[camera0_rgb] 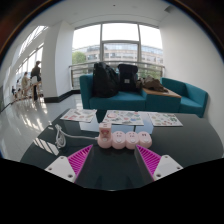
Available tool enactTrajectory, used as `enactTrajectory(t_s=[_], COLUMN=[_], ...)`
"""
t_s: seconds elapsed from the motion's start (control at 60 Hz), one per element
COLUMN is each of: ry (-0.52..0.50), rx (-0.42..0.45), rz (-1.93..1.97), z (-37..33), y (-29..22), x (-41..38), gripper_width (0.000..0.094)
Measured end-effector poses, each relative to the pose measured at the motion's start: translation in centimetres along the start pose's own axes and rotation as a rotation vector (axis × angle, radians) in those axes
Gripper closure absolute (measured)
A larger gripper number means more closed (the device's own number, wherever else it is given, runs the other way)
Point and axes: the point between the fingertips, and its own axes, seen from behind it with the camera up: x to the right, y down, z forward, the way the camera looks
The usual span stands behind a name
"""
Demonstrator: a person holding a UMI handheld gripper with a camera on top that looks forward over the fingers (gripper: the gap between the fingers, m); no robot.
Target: Unplug charger
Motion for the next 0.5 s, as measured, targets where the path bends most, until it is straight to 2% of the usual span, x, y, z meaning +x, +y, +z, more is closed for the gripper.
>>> enactTrajectory(t_s=[0.1, 0.117, 0.167, 0.25, 0.3, 0.383, 0.417, 0.5], ry=[0.014, 0.013, 0.012, 0.028, 0.043, 0.090, 0.076, 0.083], rx=[-0.007, -0.010, -0.001, -0.009, 0.002, 0.025, 0.036, 0.043], rz=[-0.003, -0.002, 0.004, -0.003, -0.008, -0.027, -0.027, 0.034], z=[3.6, 4.7, 8.4, 11.0, 13.6, 14.5, 14.6, 14.9], y=[-1.1, -2.4, -1.9, -2.0, -2.2, -2.7, -2.7, -3.1], x=[-1.2, -1.4, -1.7, -2.0, -2.2, -1.2, -1.8, -1.9], gripper_width=[0.0118, 0.0116, 0.0124, 0.0181, 0.0292, 0.0571, 0.0625, 0.0680])
